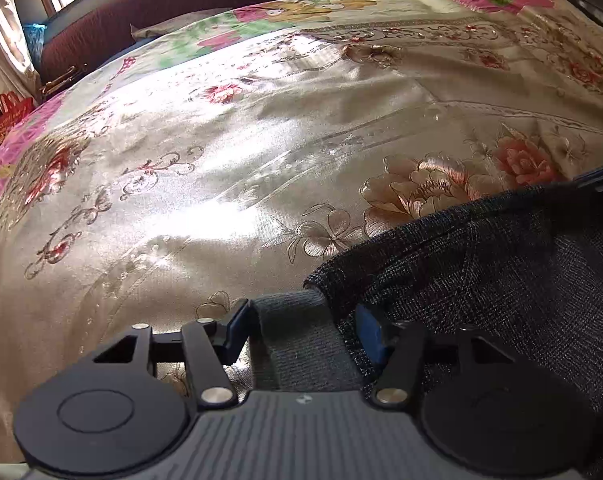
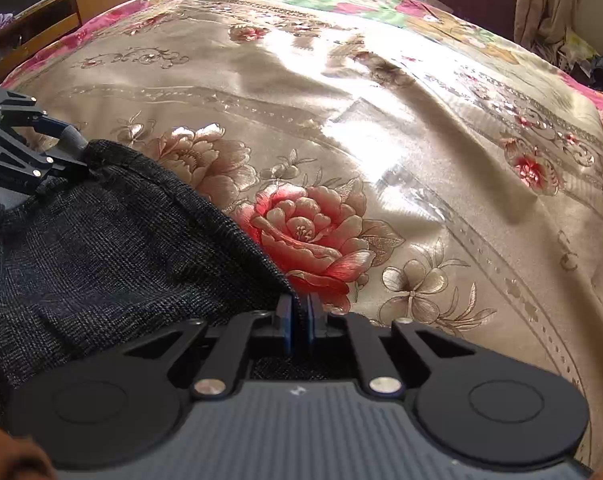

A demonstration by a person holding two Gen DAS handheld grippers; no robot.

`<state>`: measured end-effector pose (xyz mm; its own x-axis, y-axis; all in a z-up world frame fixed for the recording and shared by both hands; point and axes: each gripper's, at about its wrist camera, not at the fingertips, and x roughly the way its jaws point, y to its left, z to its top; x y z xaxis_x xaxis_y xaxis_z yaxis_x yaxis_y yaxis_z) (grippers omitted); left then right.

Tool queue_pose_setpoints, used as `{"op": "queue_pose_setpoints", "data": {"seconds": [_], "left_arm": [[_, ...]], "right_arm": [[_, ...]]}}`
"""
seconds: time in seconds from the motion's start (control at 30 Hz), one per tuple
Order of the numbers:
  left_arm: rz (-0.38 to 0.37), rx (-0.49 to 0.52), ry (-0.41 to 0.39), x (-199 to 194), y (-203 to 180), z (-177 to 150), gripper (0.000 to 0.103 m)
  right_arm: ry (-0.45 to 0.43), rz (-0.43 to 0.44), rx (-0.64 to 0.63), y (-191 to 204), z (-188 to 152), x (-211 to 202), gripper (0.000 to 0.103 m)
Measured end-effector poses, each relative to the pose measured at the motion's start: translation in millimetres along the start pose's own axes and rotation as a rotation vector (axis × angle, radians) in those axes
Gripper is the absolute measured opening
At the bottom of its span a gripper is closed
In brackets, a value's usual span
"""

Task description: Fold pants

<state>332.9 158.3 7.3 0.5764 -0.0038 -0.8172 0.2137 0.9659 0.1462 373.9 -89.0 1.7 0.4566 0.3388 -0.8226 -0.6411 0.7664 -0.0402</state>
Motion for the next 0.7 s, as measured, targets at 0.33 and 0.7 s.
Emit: {"op": "queue_pose_setpoints", "data": {"seconds": [0.33,0.7], "left_arm": [[-0.023,0.034,-0.085,-44.4,1.0,-9.9,0.03],[0.074,0.117,-0.04,-16.3,-19.6,-7.9,0.036]], "right_arm": [[-0.087,0.047,-0.014,23.0,-25.7,-72.5,0.003],[-0.101,0.055,0.022,35.2,-35.7,-82.6,0.003]]}}
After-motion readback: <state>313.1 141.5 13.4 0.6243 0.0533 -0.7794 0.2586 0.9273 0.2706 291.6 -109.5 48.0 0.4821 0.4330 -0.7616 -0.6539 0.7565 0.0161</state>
